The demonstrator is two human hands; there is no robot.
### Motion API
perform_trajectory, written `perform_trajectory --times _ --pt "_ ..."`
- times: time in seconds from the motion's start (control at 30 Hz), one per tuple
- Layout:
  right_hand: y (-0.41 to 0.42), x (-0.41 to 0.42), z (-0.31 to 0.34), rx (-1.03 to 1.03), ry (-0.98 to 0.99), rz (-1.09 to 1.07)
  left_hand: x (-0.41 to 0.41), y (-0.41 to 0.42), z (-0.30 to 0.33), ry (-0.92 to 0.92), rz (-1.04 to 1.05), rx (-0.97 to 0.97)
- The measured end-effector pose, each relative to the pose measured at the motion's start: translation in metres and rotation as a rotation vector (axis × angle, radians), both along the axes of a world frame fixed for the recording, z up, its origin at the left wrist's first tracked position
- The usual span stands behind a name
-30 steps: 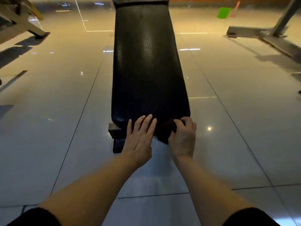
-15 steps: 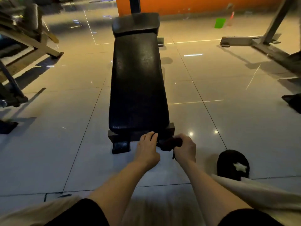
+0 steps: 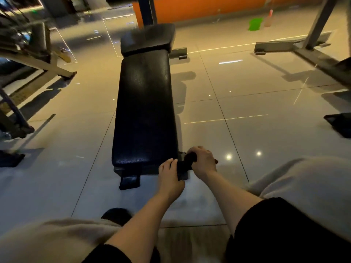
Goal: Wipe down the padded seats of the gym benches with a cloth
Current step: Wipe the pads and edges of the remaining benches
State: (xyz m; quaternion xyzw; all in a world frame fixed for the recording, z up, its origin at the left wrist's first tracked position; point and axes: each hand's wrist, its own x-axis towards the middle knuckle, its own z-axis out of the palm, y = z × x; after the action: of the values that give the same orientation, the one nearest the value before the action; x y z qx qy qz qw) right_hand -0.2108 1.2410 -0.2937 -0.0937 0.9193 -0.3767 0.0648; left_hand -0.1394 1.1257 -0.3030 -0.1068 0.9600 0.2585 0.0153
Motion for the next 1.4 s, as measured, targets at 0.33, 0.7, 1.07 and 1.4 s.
perform_trajectory --times 0.33,0.7,1.07,1.4 --pt "-0.015 -0.048 -0.029 -0.078 -0.117 0.105 -0.044 0.028 -0.029 0.085 0.264 0.130" --pt "-0.041 -0.098 -0.069 -0.274 -0.197 0.102 -0.075 0.034 -0.054 0.091 0.511 -0.091" --pt "-0.027 -0.137 -0.054 -0.201 -0.183 0.383 -0.112 0.059 -0.032 -0.021 0.723 -0.043" --pt "-0.040 -0.149 -0.068 -0.225 -0.117 0.293 -0.127 0.071 -0.032 -0.016 0.858 0.003"
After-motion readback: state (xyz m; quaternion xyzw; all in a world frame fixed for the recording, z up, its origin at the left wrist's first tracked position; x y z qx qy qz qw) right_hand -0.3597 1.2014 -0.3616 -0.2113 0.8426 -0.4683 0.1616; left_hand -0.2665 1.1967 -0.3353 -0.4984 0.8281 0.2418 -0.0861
